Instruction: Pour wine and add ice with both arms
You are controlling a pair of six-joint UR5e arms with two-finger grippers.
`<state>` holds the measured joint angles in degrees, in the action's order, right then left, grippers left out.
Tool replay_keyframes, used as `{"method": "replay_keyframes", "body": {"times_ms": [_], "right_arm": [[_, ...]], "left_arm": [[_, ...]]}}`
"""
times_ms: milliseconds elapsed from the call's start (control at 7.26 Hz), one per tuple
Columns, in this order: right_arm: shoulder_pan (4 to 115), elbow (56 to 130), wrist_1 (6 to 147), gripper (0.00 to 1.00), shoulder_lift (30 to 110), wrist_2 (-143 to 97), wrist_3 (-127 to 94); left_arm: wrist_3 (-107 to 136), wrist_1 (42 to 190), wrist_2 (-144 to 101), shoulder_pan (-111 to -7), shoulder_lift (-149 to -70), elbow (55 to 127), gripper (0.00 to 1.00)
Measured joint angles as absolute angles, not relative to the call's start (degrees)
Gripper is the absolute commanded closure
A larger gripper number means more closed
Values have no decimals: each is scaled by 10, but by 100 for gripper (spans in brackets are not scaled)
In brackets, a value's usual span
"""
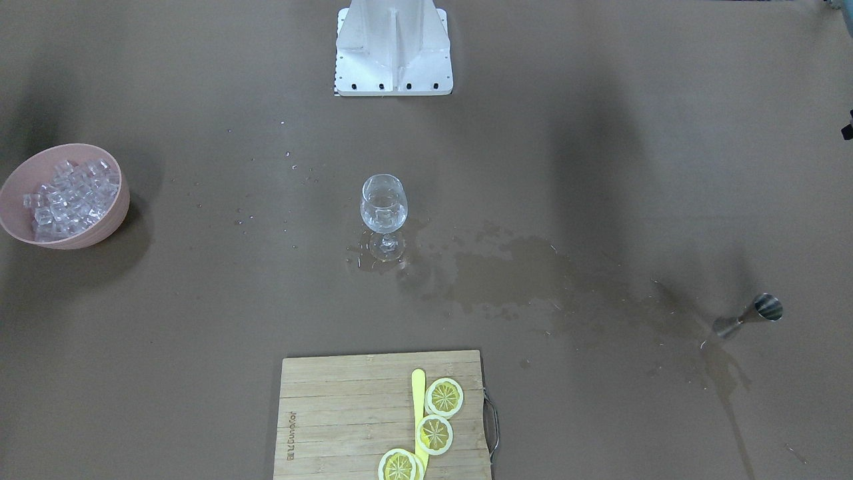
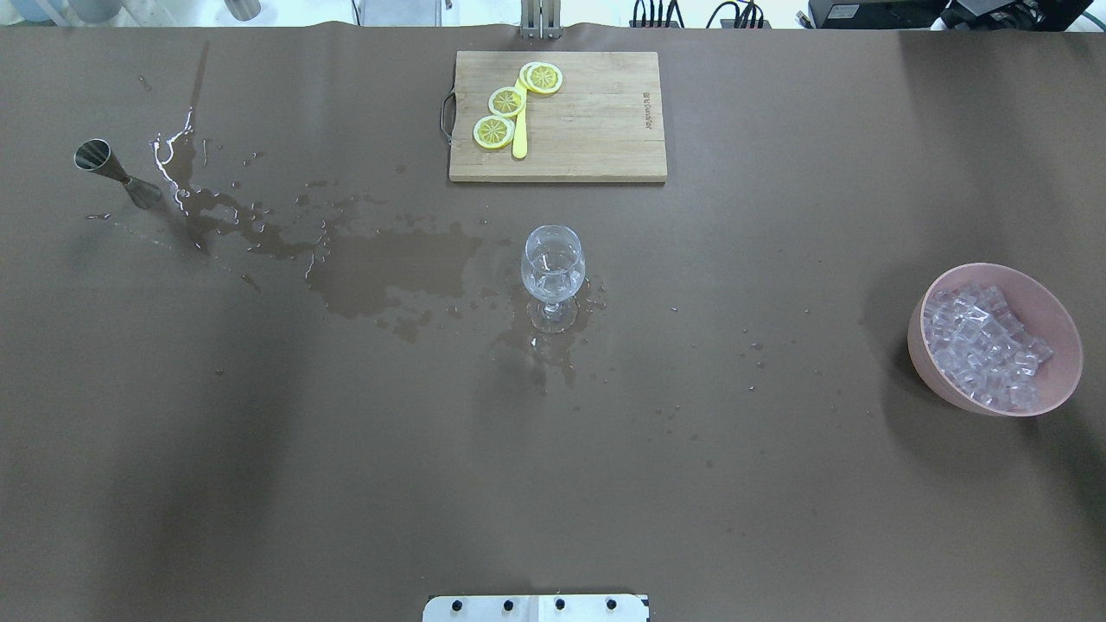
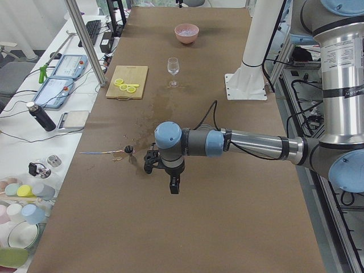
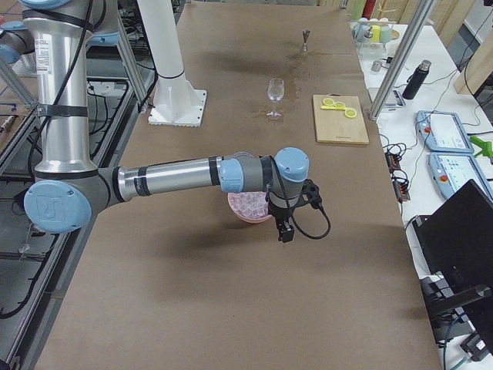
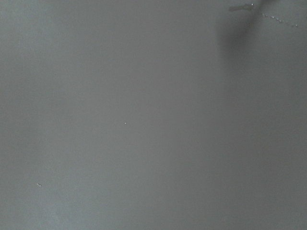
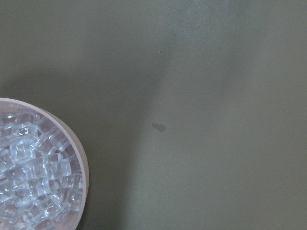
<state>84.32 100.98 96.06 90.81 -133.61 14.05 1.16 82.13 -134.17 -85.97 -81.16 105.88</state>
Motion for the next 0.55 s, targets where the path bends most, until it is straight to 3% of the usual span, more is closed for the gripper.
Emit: {"method": "replay_keyframes", "body": {"times_ms": [551], "right_arm": [[843,1010,960,0,912,-1333,136]], "left_arm": [[12,812,-1356,-860,-819,1048,2]]}}
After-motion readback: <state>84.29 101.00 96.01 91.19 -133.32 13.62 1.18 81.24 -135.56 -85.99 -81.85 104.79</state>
